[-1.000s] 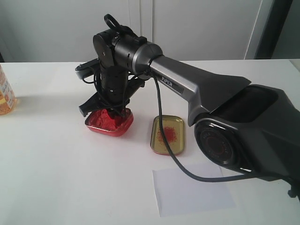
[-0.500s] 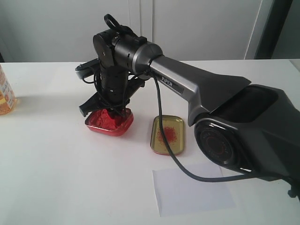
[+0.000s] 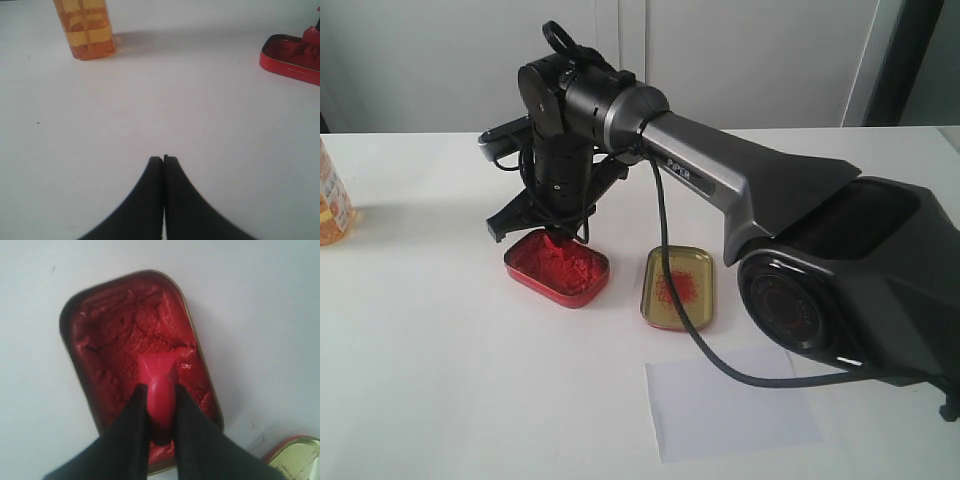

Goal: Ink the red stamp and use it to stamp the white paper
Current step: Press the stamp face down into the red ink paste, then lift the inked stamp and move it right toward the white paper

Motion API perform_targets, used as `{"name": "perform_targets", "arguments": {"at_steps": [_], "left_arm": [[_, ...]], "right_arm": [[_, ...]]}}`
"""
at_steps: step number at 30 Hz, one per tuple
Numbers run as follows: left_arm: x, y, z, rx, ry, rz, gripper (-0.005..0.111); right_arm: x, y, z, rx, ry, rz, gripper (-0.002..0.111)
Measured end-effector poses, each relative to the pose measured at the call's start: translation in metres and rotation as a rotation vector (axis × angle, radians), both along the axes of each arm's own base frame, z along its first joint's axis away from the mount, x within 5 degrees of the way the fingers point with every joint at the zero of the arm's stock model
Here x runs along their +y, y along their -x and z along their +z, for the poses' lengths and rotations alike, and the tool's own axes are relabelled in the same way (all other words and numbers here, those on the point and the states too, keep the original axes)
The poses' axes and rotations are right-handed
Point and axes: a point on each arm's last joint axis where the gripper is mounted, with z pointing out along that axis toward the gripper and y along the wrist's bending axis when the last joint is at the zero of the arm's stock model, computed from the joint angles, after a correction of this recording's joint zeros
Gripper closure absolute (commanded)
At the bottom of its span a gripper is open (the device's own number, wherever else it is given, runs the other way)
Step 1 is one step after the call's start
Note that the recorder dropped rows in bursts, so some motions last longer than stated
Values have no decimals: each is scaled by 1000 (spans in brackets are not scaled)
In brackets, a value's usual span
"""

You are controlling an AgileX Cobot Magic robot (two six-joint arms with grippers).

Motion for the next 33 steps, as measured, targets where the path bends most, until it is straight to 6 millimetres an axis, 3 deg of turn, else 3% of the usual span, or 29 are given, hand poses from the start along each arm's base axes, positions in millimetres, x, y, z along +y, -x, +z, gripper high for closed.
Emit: {"name": "perform_targets", "arguments": {"at_steps": [10,33], "left_arm": [[0,0,0,0,0,0,107],[0,0,0,0,0,0,107]], "right_arm": [[0,0,2,-1,-6,-12,108],[-22,22,48,-14,-2,-34,108]]}}
